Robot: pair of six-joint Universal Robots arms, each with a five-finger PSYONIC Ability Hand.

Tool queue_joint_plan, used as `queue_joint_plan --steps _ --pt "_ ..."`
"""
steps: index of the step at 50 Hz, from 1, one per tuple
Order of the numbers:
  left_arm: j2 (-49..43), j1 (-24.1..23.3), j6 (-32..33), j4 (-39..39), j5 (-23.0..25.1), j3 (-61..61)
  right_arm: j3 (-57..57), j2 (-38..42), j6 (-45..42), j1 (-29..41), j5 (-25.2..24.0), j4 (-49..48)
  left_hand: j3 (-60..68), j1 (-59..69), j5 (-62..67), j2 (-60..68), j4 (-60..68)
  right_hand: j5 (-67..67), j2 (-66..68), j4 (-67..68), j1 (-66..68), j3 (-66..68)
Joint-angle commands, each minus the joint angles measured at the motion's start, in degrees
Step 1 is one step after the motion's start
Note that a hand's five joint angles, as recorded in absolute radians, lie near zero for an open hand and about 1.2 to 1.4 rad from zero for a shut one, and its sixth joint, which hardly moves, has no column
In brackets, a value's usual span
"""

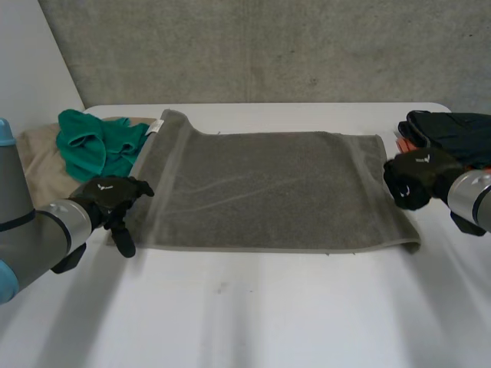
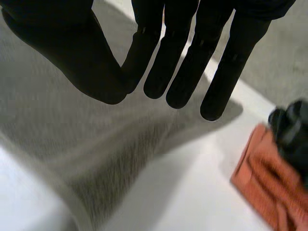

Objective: Fold the laundry.

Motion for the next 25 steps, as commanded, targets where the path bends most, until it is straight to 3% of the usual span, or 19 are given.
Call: queue_joint_plan --steps 1,11,15,25 --pt "-3.64 0.03 3.93 2.79 0.38 -0.64 -1.3 -8.55 5.8 3.47 -1.68 3.03 2.56 3.53 3.25 3.06 2.98 13.09 12.55 11.6 14.51 12.21" --pt "-9.62 -1.99 6.92 6.83 -2.77 1.2 -5.52 -16.99 15.91 8.3 -2.04 3.92 6.09 7.05 6.77 6.59 6.51 13.09 12.55 11.6 14.51 12.21" --pt "-9.1 -1.99 7.36 8.76 -5.06 1.29 -4.3 -15.33 14.43 8.4 -1.34 4.0 8.77 9.74 9.46 9.27 9.19 -26.21 -26.75 -27.7 -24.78 -27.09" --pt "-10.15 -0.32 11.14 10.97 -2.96 1.47 3.0 -8.48 4.59 5.5 3.67 2.43 24.76 25.73 25.44 25.26 25.18 -32.35 -32.89 -33.84 -30.92 -33.23"
